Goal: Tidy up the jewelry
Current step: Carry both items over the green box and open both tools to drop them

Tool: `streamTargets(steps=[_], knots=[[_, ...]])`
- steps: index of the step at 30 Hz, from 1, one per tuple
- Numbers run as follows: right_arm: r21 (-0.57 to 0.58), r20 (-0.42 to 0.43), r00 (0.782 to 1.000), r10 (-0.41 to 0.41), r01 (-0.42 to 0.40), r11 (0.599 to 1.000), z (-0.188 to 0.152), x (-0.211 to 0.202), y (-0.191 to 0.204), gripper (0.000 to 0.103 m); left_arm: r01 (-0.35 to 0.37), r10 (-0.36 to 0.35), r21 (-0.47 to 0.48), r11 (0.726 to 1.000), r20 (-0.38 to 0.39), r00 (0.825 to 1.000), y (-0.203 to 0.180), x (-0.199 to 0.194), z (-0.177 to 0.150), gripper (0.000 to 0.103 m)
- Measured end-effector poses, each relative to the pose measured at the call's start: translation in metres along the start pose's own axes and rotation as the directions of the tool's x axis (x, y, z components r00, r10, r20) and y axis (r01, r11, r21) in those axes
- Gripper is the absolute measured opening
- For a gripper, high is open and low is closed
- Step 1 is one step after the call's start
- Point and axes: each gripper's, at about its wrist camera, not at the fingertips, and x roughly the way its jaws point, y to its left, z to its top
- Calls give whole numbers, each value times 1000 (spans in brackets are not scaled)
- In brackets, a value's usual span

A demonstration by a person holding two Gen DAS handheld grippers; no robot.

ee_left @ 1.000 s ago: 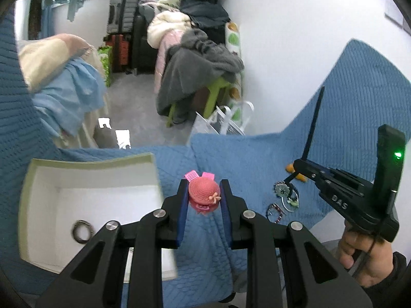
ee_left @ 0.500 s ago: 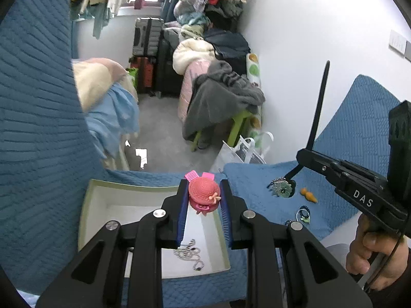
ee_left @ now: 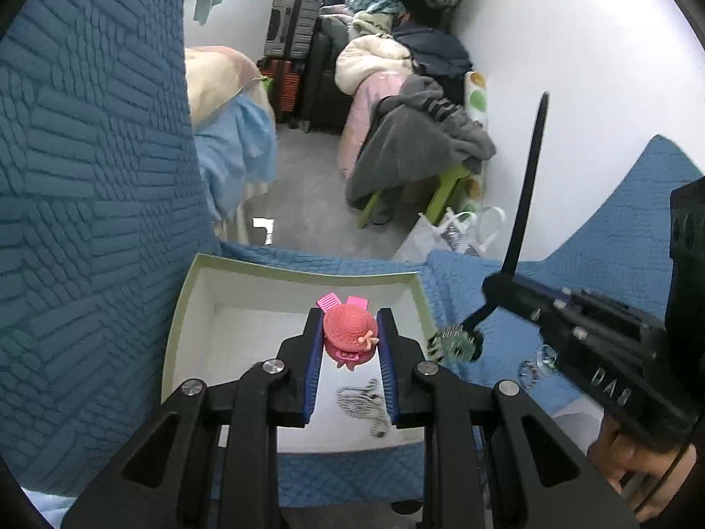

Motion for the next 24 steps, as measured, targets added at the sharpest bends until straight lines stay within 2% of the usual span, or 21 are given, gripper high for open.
streamTargets(steps=[2, 7, 12, 17, 24], knots=[[-6, -22, 999, -30, 30, 1000, -7, 13, -1, 5, -50, 50, 22, 999, -32, 998, -3, 14, -4, 24], [37, -94, 996, -3, 7, 999, -21, 42, -7, 5, -108, 111, 27, 994, -122, 986, 2, 50, -13, 24], [22, -155, 988, -6, 10, 1000, -37, 60, -2, 5, -126, 120, -20, 992, -190, 974, 19, 67, -23, 24], [22, -192, 981, -27, 32, 999, -49, 71, -6, 5, -140, 117, -63, 988, -281, 953, 34, 79, -36, 24], [34, -226, 974, -9, 17, 999, -57, 76, -10, 5, -113, 87, -80, 990, -272, 958, 31, 69, -38, 25]])
